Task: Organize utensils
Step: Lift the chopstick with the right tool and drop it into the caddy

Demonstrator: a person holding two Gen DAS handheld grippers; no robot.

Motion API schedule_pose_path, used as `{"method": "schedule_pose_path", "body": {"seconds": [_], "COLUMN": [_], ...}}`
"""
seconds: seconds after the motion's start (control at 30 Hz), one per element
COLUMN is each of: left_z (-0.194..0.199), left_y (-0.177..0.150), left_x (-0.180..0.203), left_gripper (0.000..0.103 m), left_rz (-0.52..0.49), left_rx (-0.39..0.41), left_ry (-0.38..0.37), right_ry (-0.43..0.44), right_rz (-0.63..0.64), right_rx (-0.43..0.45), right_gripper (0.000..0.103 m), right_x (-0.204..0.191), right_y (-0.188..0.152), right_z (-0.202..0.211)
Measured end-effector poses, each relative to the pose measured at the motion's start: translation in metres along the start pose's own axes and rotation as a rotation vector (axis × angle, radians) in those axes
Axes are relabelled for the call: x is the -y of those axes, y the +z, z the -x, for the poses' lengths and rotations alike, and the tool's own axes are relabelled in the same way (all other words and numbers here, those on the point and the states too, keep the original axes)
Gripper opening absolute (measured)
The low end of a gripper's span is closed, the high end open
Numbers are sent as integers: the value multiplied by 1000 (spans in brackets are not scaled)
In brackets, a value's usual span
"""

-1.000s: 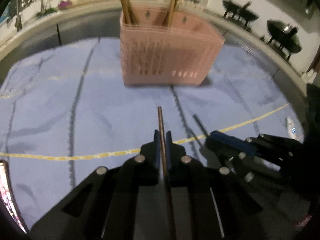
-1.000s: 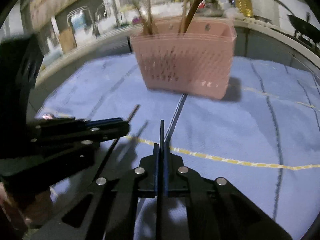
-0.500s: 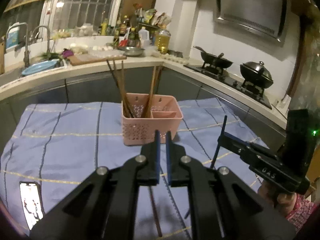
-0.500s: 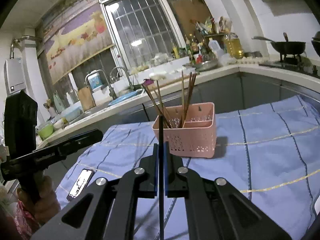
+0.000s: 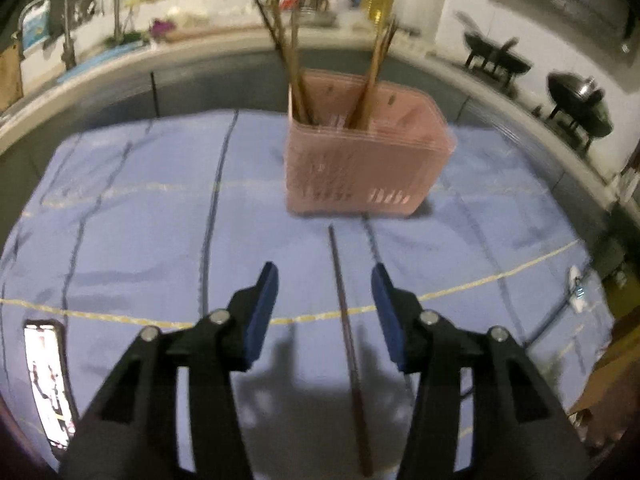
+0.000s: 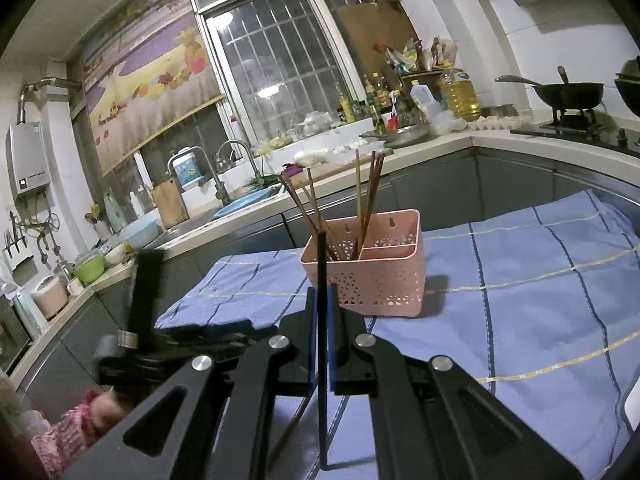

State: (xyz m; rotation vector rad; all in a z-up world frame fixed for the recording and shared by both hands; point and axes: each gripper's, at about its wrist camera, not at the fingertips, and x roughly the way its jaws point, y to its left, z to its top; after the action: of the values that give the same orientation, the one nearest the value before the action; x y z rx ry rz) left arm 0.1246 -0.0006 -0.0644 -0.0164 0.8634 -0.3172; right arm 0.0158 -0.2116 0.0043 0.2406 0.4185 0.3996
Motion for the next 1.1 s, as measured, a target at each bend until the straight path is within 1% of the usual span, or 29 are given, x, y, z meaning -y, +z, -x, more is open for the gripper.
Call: {"method": "schedule_pose_path", "body": {"seconds": [0.07, 0.2, 0.27, 0.33, 0.37, 0.4, 0.43, 0.5, 0.53, 0.6, 0.67, 0.73, 0.9, 1.1], "left_z": [-17, -53, -72, -88, -87, -87, -84, -80, -76, -63, -39, -14, 53, 93], "left_y": [-1, 4, 5, 1, -3, -5, -8, -11, -13, -15, -14, -11, 3, 26], "left_x": [4, 18, 25, 24, 26, 27, 29, 30, 30, 31, 30, 29, 25, 24], "left_gripper": [46, 47, 47, 46, 39, 30, 6, 4, 4, 4, 4, 4, 4, 4], "left_rz": [-9, -49, -68, -71, -92, -105, -116, -104, -104, -115, -104, -95, -71, -64], "left_rx": [-36, -96, -130, -166, -127, -118, -112, -143, -148, -121, -74, -23, 134, 245], "left_ry": [2, 37, 65, 94, 116, 126, 113, 60, 51, 33, -15, -45, -116, -140], "right_ry": [0, 6, 9, 9, 9, 7, 6, 4, 6, 16, 27, 34, 59, 75], "right_rz": [-6, -23, -32, -37, -40, -43, -45, -50, -53, -60, -57, -48, -29, 11], "right_rx": [-2, -4, -3, -3, -4, -4, -4, -7, -8, -12, -9, -4, 22, 66], "right_gripper": [5, 5, 5, 5, 5, 5, 5, 5, 5, 5, 5, 5, 5, 5], "right_x": [2, 8, 11, 13, 15, 16, 17, 18, 19, 18, 12, 8, -6, -24], "right_y": [0, 1, 0, 0, 0, 0, 0, 0, 1, 2, 4, 6, 16, 30], "right_z": [0, 2, 4, 5, 5, 6, 6, 5, 4, 1, 1, 1, 7, 15]}}
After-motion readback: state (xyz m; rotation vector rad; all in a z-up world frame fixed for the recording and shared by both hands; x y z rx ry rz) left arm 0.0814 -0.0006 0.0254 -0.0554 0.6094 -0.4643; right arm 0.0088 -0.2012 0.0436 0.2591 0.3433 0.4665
